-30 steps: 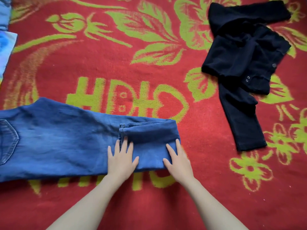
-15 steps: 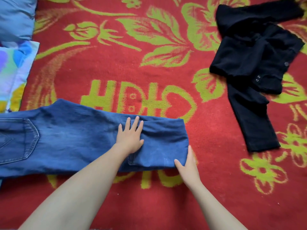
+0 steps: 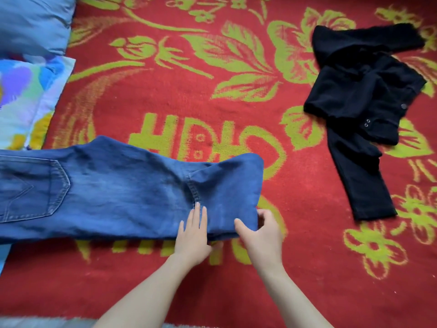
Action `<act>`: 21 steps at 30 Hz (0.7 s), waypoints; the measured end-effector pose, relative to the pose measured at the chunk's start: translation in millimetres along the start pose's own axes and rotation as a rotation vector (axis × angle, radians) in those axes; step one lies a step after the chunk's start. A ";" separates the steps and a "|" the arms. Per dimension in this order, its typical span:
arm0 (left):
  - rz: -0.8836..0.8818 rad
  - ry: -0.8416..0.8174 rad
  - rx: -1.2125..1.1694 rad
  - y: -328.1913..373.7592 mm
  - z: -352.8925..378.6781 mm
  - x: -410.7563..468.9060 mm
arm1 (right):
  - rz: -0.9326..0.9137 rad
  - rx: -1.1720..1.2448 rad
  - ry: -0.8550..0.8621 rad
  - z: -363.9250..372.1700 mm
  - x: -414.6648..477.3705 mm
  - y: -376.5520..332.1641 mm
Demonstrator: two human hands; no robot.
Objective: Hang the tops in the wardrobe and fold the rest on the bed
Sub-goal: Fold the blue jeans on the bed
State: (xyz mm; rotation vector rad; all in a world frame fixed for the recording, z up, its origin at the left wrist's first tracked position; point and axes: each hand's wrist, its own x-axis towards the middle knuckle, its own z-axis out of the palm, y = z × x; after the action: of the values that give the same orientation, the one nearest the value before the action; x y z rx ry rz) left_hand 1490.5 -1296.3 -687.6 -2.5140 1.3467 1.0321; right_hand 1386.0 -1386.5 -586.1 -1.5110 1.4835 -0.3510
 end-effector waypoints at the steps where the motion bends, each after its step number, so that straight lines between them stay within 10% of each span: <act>1: 0.019 0.025 -0.070 -2.7 0.1 -3.0 | -0.058 -0.027 0.000 15.7 -12.2 -14.5; 6: 0.033 0.201 -0.295 -49.3 2.7 -30.1 | -0.647 -0.387 0.006 103.7 -32.4 -70.2; 10: 0.069 0.155 -0.091 -87.4 26.5 -62.0 | -0.443 -0.798 -0.727 152.4 -23.8 -51.8; 15: -0.139 0.614 -0.143 -144.6 21.2 -78.8 | -0.402 -0.917 -0.824 163.3 -8.4 -25.1; 18: -0.115 0.708 -0.078 -164.9 -4.0 -64.3 | -0.287 -0.532 -0.651 155.5 -2.0 -28.8; 21: -0.057 0.531 -0.154 -175.2 -34.9 -32.4 | -0.128 -0.203 -0.070 142.9 2.1 -21.9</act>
State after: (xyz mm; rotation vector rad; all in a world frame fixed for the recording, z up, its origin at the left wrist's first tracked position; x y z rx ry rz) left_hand 1631.2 -1182.1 -678.3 -3.0654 1.3315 0.4826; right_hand 1508.2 -1333.1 -642.1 -1.7672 1.4041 -0.2255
